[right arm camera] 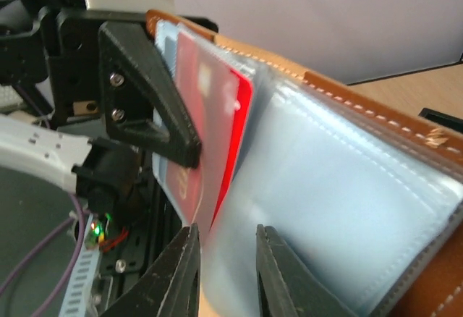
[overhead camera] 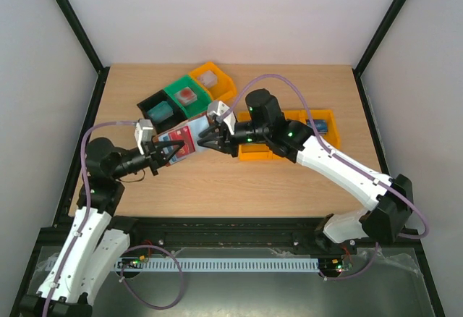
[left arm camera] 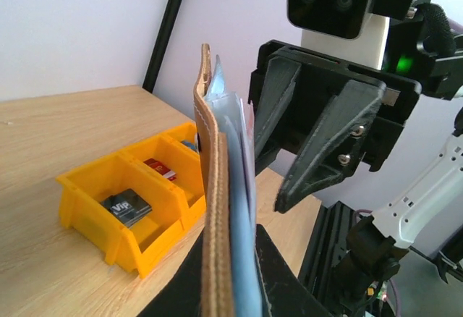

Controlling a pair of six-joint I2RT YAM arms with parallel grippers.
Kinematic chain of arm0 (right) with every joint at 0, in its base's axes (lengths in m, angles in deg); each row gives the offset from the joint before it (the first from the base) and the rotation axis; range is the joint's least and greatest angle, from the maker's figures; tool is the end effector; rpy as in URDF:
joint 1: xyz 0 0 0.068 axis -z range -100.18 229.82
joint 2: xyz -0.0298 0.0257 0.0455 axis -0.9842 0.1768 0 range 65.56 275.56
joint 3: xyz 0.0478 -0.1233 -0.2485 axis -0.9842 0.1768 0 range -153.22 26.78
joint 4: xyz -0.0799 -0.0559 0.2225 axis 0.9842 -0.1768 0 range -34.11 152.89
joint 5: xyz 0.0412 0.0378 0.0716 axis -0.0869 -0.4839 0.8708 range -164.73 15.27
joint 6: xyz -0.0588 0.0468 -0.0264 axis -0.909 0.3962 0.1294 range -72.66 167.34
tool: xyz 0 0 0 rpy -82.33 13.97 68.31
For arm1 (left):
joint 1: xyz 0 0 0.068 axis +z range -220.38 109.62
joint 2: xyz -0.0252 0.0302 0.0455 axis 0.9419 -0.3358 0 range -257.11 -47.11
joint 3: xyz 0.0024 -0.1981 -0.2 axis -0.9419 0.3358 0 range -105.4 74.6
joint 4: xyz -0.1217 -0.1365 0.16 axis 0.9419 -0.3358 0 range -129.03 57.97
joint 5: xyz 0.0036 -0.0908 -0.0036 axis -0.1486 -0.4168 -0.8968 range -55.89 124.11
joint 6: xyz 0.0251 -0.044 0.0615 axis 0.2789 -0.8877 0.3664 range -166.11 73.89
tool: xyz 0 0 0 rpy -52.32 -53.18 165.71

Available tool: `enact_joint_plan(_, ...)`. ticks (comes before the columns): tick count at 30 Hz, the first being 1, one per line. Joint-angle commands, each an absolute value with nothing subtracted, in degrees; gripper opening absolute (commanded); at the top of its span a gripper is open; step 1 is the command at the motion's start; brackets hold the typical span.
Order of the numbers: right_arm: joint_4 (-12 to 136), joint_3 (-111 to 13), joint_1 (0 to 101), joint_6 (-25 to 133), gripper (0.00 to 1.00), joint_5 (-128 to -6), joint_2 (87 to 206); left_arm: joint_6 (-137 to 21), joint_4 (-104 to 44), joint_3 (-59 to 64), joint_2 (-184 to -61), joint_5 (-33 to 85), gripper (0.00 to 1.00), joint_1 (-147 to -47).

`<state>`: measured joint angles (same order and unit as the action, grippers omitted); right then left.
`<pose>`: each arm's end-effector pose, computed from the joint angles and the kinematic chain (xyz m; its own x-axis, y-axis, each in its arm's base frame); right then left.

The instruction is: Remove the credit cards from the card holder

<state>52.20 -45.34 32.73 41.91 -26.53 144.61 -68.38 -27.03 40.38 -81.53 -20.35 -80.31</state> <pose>0.1757 0.2639 0.3776 -0.1134 -0.2144 -0.9701 -0.9871 -0.0872 0.1346 0.1221 -0.0780 0.3366 -0.2644 -0.1773 -0.9480 0.8631 0.3951 -0.3146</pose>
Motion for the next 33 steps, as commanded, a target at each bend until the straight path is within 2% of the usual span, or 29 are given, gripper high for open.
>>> enact_joint_plan(1,42.5,-46.7,33.4,33.3,0.24,-24.7,143.1,-71.1,-20.5,45.8,-78.8,-18.7,0.02,-79.9)
enact_joint_plan(6,43.6,-45.7,33.4,34.9,0.25,-24.4,143.3,-87.5,-2.9,58.9,-76.5,-9.7,0.02,-79.5)
enact_joint_plan(9,44.1,-47.0,33.3,37.3,0.27,-25.8,144.3,-87.9,-3.3,62.0,-75.2,-4.9,0.02,-79.5)
enact_joint_plan(14,46.2,-47.0,33.4,41.0,0.30,-39.0,140.4,-86.8,-5.3,64.3,-72.3,-0.6,0.02,-79.3)
enact_joint_plan(16,48.5,-46.0,33.4,43.0,0.30,-38.2,139.4,-86.2,-5.5,65.0,-71.4,1.4,0.02,-79.4)
enact_joint_plan(28,70.2,-43.6,20.1,56.2,0.18,-26.8,145.6,-84.7,-4.8,66.2,-70.0,2.7,0.02,-82.2)
enact_joint_plan(31,73.8,-44.2,18.8,60.5,0.16,-28.7,148.9,-84.9,-4.3,66.4,-70.1,2.6,0.02,-82.8)
enact_joint_plan(33,71.0,-45.6,18.8,61.5,0.12,-35.4,151.6,-85.0,-4.0,66.4,-70.0,2.2,0.02,-82.8)
